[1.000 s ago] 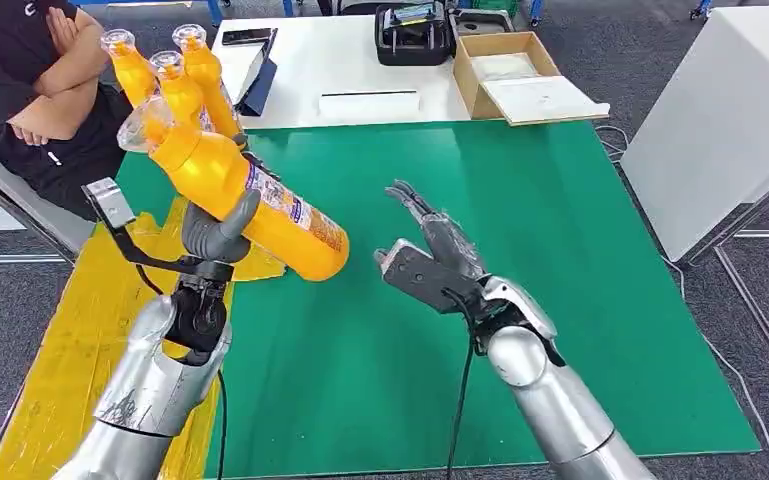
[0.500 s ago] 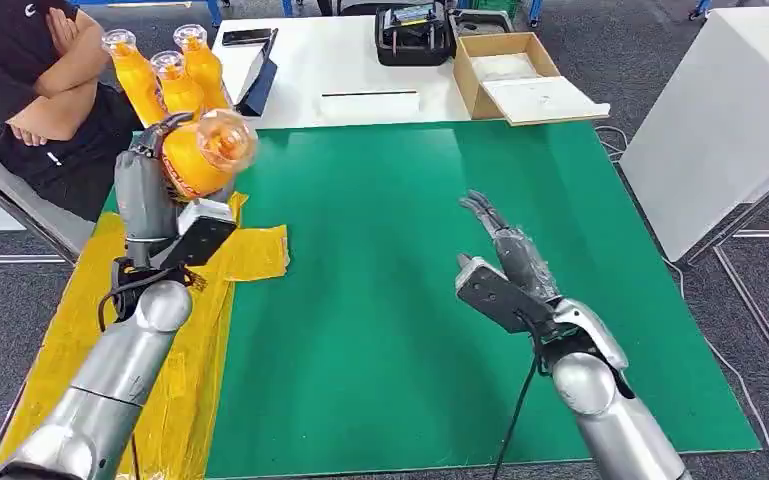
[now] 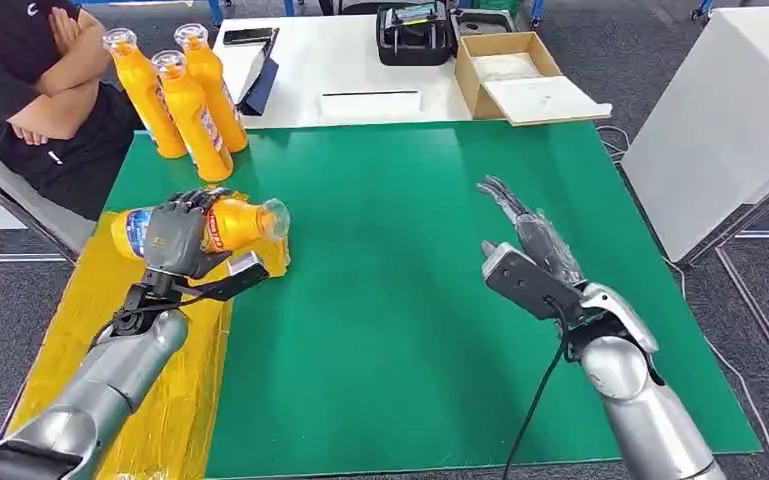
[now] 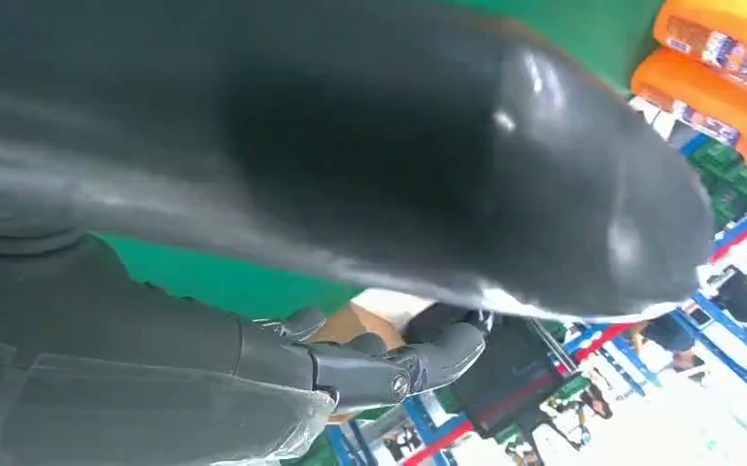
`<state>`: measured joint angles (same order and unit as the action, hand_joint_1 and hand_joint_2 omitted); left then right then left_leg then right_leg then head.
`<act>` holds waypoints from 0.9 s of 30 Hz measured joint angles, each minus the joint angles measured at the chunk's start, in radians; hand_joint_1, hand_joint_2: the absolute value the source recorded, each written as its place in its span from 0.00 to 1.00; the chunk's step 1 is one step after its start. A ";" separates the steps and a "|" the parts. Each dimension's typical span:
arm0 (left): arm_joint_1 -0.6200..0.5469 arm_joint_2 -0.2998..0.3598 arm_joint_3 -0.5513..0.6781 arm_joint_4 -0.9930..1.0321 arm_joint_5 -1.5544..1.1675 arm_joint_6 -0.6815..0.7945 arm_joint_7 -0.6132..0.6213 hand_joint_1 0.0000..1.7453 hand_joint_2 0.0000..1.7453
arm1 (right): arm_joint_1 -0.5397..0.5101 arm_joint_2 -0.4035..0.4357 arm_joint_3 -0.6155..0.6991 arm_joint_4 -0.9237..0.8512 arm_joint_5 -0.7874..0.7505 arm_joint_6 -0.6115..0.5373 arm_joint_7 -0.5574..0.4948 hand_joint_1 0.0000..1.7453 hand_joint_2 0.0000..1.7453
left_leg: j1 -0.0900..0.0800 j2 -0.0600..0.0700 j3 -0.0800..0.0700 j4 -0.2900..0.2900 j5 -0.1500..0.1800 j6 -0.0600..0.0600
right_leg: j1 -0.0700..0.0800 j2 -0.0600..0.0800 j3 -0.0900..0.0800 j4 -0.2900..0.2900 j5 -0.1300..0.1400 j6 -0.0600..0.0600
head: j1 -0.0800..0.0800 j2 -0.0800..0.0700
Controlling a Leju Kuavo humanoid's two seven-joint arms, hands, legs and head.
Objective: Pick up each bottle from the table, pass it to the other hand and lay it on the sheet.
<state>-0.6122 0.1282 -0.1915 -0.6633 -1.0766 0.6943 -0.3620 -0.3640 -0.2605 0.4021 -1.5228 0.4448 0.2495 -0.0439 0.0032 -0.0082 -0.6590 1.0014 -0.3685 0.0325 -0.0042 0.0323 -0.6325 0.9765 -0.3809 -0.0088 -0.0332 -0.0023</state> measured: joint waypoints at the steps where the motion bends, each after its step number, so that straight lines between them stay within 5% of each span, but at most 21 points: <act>1: 0.000 0.002 0.002 0.015 -0.023 0.000 0.007 1.00 1.00 | -0.007 0.000 0.002 0.002 -0.002 0.000 -0.003 0.00 0.00 | 0.000 -0.001 0.000 0.000 0.000 0.000 | 0.000 0.000 0.000 0.000 0.000 0.000 | 0.001 0.000; 22: 0.063 0.011 -0.057 0.223 -0.044 0.002 0.084 0.95 1.00 | -0.094 0.020 0.052 0.072 -0.033 0.009 -0.019 0.00 0.00 | 0.000 -0.001 -0.001 0.000 0.000 0.000 | 0.000 -0.001 0.000 0.000 0.000 0.000 | 0.000 0.000; 23: 0.064 0.015 -0.073 0.228 -0.035 0.002 0.084 0.00 0.00 | -0.097 0.023 0.053 0.078 -0.032 0.007 -0.021 0.00 0.00 | 0.000 -0.002 -0.001 0.000 0.000 0.000 | 0.000 -0.001 0.000 0.000 0.000 0.000 | 0.000 0.000; 27: 0.073 0.021 -0.112 0.249 -0.033 0.000 0.075 0.00 0.00 | -0.101 0.034 0.063 0.098 -0.016 0.000 -0.034 0.00 0.00 | 0.000 -0.002 0.001 -0.001 -0.001 0.000 | 0.000 -0.001 0.002 0.000 0.000 0.000 | 0.000 0.000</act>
<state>-0.5388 0.1495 -0.3036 -0.4147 -1.1097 0.6947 -0.2873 -0.4649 -0.2266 0.4646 -1.4245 0.4292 0.2499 -0.0774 0.0032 -0.0101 -0.6579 1.0009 -0.3692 0.0327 -0.0041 0.0310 -0.6308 0.9764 -0.3812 -0.0091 -0.0328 -0.0023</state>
